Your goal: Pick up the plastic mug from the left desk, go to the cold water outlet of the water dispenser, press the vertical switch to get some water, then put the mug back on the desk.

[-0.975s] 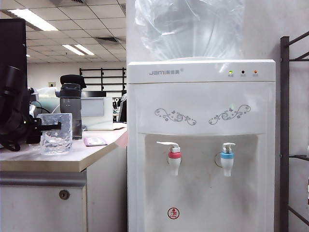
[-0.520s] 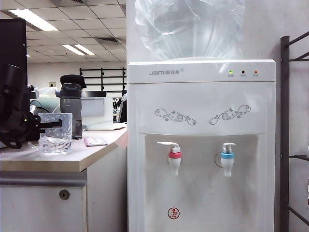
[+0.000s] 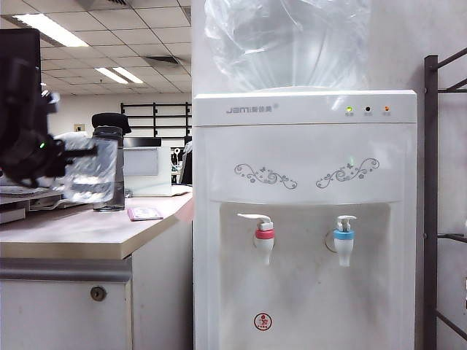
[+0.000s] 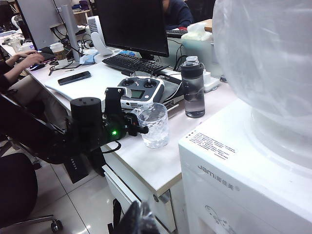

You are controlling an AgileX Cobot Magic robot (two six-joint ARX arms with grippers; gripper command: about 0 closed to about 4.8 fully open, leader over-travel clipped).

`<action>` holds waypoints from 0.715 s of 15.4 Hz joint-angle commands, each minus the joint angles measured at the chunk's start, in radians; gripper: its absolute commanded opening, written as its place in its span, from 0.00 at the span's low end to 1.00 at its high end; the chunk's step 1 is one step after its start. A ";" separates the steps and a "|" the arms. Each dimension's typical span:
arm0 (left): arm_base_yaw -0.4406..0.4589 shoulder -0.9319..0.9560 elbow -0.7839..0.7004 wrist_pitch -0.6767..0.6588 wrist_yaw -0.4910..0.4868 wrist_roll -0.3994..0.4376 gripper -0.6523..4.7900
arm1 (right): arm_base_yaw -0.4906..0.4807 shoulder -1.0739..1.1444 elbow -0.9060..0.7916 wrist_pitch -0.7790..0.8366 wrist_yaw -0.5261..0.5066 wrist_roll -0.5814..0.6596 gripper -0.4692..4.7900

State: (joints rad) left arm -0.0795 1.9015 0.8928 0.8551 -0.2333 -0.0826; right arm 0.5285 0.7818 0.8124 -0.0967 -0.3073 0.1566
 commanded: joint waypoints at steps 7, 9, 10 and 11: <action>-0.288 -0.413 -0.319 -0.045 0.013 -0.049 0.11 | 0.001 -0.071 0.003 -0.013 0.002 0.000 0.09; -0.370 -0.414 -0.319 -0.048 0.013 -0.049 0.11 | 0.001 -0.078 0.003 -0.029 0.002 0.000 0.09; -0.407 -0.414 -0.319 -0.048 0.013 -0.049 0.11 | 0.001 -0.085 0.003 -0.046 0.002 0.000 0.09; -0.488 -0.414 -0.319 -0.063 0.011 -0.049 0.11 | 0.000 -0.117 0.003 -0.109 0.029 -0.002 0.09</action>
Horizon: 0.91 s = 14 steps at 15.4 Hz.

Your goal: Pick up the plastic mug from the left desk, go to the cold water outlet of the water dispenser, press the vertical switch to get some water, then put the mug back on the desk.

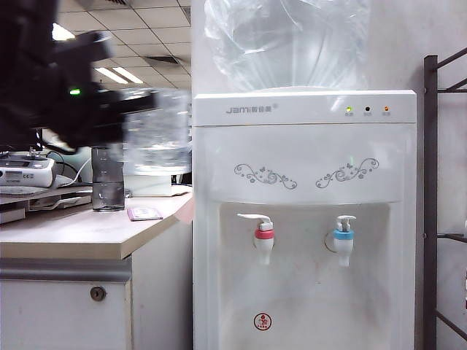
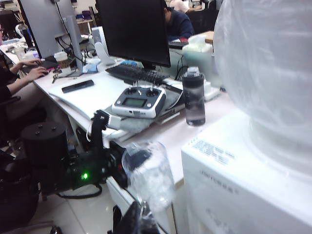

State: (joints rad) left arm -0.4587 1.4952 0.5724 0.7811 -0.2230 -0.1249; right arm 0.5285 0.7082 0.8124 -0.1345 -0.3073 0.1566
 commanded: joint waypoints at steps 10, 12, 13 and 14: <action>-0.303 0.175 0.011 0.052 -0.051 -0.070 0.11 | 0.000 -0.135 0.003 -0.214 0.151 -0.011 0.09; -0.303 0.227 0.014 0.094 -0.053 -0.070 0.11 | 0.000 -0.135 0.003 -0.214 0.149 -0.011 0.09; -0.303 0.249 0.014 0.102 -0.053 -0.070 0.11 | 0.000 -0.135 0.003 -0.214 0.149 -0.011 0.09; -0.303 0.264 0.014 0.105 -0.053 -0.070 0.11 | 0.000 -0.135 0.003 -0.214 0.149 -0.011 0.09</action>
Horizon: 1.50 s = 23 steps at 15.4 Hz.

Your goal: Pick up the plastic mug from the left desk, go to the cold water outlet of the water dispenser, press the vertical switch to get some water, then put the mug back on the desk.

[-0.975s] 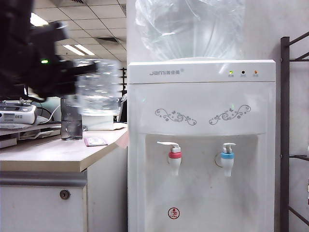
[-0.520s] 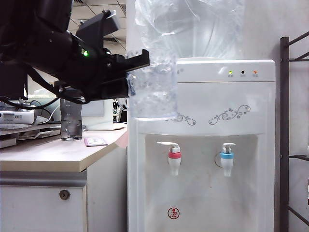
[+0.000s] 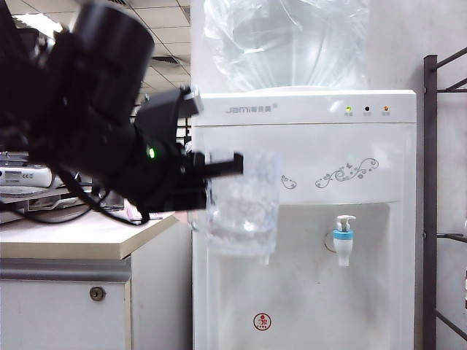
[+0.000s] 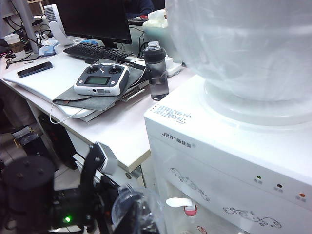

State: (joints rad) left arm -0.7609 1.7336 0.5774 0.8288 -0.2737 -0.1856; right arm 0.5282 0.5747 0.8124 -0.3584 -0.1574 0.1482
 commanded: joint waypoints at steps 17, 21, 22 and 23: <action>-0.014 0.349 0.253 0.065 0.035 0.016 0.11 | 0.001 -0.003 0.003 -0.016 -0.001 -0.003 0.09; -0.044 0.377 0.293 0.057 0.053 0.017 0.11 | 0.001 -0.003 0.003 -0.026 0.000 -0.003 0.09; -0.059 0.382 0.302 0.049 0.051 0.016 0.11 | 0.001 -0.003 0.003 -0.033 -0.001 -0.003 0.09; -0.068 0.386 0.308 0.048 0.051 0.016 0.11 | 0.001 -0.003 0.003 -0.038 -0.001 -0.003 0.09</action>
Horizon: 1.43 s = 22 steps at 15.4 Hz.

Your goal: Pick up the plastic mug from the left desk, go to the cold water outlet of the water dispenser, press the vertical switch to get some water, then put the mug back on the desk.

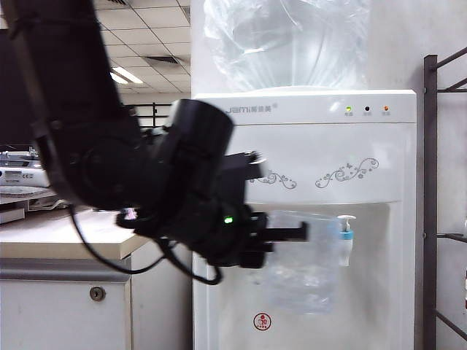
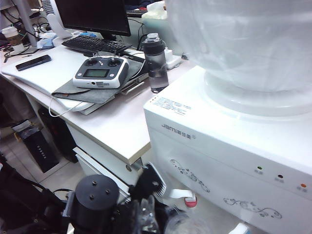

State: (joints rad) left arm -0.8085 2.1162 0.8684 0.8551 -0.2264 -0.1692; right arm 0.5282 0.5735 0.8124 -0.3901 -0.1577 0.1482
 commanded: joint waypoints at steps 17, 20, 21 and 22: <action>-0.055 0.060 0.083 -0.060 -0.024 -0.030 0.11 | 0.001 -0.013 0.003 -0.024 -0.001 -0.003 0.09; -0.055 0.061 0.133 -0.164 -0.024 -0.043 0.11 | 0.001 -0.024 0.003 -0.025 0.000 -0.003 0.09; -0.055 0.061 0.140 -0.165 -0.024 -0.055 0.11 | 0.001 -0.024 0.003 -0.025 0.000 -0.003 0.09; -0.055 0.061 0.147 -0.177 -0.024 -0.056 0.11 | 0.001 -0.024 0.003 -0.025 0.000 -0.003 0.09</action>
State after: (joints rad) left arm -0.8619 2.1826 1.0008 0.6674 -0.2466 -0.2089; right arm 0.5282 0.5510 0.8124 -0.4286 -0.1577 0.1482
